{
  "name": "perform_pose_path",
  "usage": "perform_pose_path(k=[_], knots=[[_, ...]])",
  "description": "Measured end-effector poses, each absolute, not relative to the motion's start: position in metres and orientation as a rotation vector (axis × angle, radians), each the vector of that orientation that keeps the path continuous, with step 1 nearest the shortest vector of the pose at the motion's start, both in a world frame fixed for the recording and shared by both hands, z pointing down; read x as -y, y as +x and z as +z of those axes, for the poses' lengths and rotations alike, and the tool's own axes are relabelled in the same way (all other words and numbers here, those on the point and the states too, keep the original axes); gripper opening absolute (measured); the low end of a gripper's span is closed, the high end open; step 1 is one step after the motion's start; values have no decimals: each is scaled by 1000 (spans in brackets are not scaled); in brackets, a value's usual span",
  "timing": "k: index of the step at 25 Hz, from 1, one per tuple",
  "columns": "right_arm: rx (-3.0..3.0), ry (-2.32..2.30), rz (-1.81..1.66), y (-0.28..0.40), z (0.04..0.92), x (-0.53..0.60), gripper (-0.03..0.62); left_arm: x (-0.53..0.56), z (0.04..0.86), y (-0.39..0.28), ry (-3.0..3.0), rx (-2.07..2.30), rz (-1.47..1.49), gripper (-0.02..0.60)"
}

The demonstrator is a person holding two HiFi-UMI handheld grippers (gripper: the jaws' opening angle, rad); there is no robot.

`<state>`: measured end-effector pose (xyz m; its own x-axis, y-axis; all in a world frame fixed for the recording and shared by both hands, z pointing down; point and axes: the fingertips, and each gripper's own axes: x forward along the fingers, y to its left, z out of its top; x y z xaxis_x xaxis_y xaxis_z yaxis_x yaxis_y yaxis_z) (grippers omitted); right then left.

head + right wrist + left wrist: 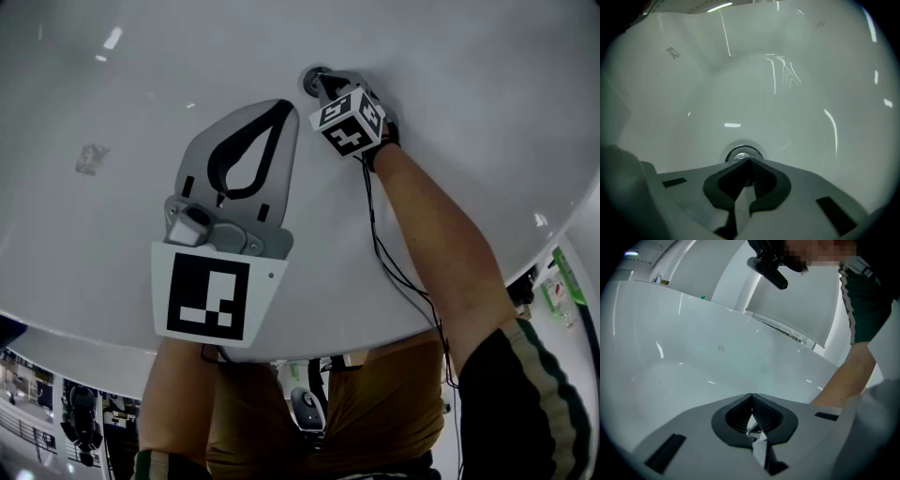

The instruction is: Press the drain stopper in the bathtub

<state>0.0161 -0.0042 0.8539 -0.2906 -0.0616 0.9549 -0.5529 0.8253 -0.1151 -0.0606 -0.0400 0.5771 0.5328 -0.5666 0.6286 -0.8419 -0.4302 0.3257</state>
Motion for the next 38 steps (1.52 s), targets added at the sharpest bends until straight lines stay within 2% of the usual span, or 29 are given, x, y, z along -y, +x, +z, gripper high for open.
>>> perform_pose_path(k=[6, 24, 30, 38], knots=[[1829, 457, 628, 19, 846, 6, 11, 41, 578, -60, 2154, 1140, 586, 9], [1821, 485, 603, 22, 838, 2, 11, 30, 596, -57, 2118, 1087, 651, 9], [1877, 547, 683, 18, 803, 2, 11, 17, 600, -48, 2215, 1027, 801, 9], [1967, 555, 671, 25, 735, 29, 11, 21, 571, -44, 2192, 1014, 848, 9]])
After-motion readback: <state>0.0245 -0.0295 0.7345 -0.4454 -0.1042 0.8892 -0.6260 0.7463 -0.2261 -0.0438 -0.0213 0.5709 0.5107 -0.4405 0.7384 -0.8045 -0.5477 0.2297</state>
